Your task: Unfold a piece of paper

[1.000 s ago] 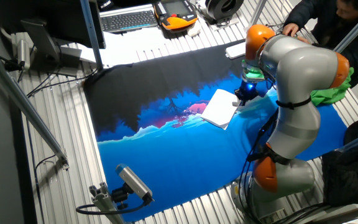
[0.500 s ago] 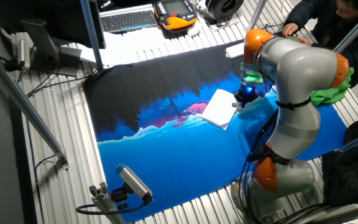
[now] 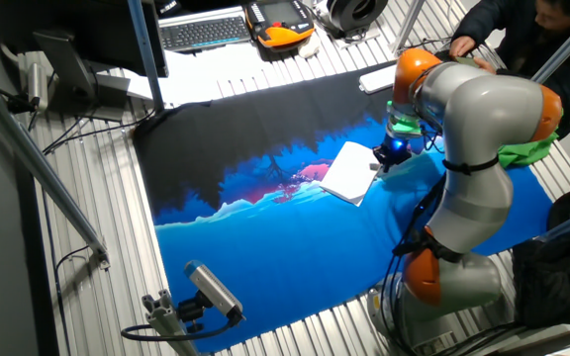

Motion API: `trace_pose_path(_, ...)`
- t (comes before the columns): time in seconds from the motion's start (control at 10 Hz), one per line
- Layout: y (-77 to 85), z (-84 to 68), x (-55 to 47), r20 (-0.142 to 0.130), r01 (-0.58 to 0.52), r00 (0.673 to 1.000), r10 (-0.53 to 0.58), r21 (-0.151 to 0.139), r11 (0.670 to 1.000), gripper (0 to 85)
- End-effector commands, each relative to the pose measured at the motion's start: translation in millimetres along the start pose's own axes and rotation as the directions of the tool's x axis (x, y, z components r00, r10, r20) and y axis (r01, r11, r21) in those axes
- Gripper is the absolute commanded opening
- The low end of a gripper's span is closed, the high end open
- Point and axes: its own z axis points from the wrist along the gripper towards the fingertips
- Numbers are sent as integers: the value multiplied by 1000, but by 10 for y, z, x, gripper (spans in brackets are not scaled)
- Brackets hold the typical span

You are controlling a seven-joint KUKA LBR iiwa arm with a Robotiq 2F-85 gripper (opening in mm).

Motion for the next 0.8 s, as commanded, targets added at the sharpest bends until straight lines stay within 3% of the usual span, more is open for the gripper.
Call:
trace_pose_path(0.0,17,11,2,2,-15,1000,15,-17,1000,0)
trace_pose_path(0.4,172,-4,5,7,-69,998,70,-69,995,0)
trace_pose_path(0.5,202,-37,3,7,-75,997,75,-69,995,0)
trace_pose_path(0.6,222,-111,-6,-12,-96,995,95,-108,989,0)
trace_pose_path(0.7,245,-141,-3,-18,-111,994,110,-126,986,0)
